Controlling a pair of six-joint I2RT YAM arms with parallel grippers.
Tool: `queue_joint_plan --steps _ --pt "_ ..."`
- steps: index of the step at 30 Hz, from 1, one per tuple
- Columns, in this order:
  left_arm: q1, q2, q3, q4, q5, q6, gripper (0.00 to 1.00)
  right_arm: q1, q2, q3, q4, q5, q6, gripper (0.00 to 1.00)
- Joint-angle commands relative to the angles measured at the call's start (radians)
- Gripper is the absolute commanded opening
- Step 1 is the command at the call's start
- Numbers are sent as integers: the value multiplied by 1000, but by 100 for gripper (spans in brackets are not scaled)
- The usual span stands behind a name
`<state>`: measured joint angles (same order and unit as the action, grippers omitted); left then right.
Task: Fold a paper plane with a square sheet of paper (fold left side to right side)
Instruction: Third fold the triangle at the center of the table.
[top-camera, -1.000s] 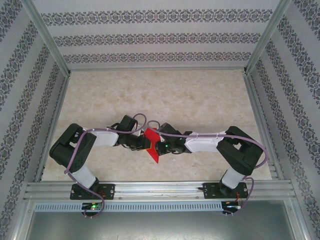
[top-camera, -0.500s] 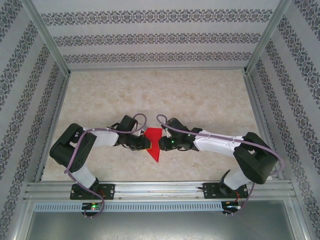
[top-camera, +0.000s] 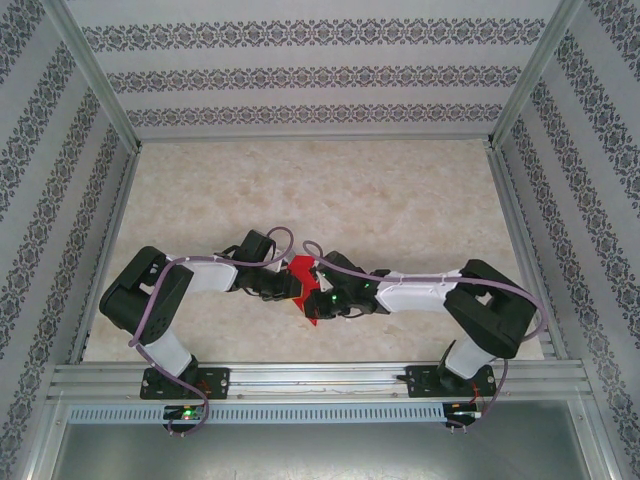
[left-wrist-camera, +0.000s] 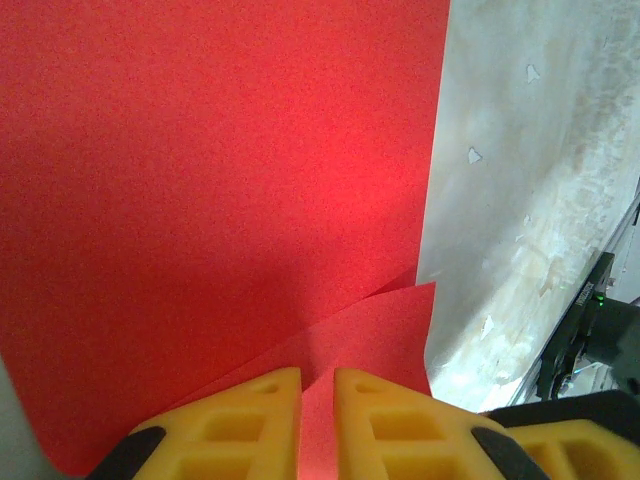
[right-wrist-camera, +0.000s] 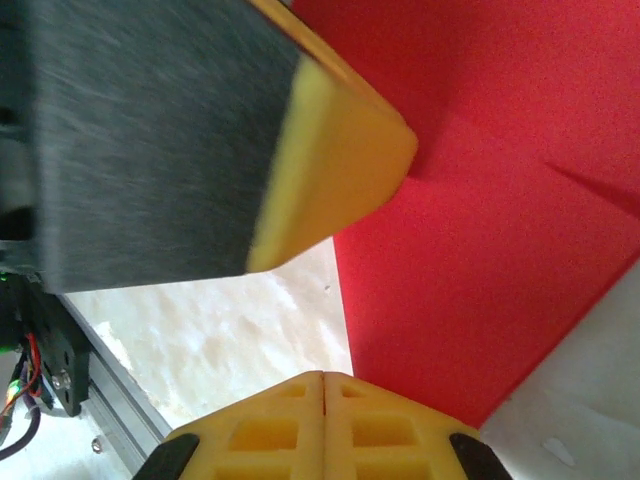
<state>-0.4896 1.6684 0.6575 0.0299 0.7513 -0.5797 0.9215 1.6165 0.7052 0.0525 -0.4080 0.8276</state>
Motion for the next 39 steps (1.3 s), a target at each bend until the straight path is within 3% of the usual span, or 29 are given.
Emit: queue_joint_plan --steps 1,39 --pt "-9 54 -7 -30 -81 44 15 9 30 19 56 -16 42 4" --pt "-9 63 8 -36 -80 46 16 19 46 -54 -27 43 67 4"
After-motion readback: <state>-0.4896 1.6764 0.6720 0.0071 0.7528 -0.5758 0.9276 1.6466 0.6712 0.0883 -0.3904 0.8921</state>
